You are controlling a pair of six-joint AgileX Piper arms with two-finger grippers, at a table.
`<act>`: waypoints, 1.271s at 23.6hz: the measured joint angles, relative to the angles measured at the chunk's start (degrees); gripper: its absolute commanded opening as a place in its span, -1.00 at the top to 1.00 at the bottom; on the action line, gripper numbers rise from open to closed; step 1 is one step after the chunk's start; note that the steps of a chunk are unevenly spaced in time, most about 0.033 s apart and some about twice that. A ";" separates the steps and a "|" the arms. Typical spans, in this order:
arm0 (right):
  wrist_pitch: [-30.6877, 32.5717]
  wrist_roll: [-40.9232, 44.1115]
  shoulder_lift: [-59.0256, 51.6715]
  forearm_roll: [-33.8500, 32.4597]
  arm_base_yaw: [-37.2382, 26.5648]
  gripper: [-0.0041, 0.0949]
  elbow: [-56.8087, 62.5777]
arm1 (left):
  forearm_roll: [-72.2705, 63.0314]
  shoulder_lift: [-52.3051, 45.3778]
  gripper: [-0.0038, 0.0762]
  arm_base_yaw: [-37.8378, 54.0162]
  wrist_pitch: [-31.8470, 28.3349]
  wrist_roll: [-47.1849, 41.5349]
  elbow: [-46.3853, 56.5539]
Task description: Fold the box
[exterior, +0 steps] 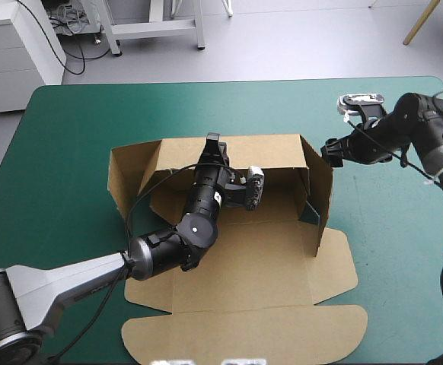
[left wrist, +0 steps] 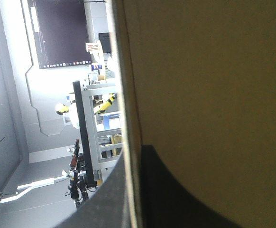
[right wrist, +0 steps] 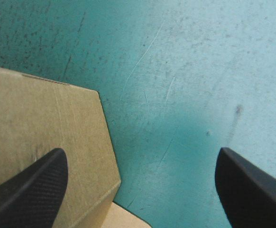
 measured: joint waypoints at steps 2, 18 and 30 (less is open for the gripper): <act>-2.74 -0.86 -2.85 0.70 0.00 -0.66 4.45 | 0.00 0.09 0.93 0.00 0.15 0.00 0.00; -16.42 -13.52 -15.10 13.97 1.82 -0.66 25.55 | -0.06 0.15 0.93 0.00 0.60 -0.07 0.00; -27.35 -11.03 -15.31 11.84 17.41 -0.66 28.22 | -1.96 0.15 0.93 0.59 4.68 -0.19 0.06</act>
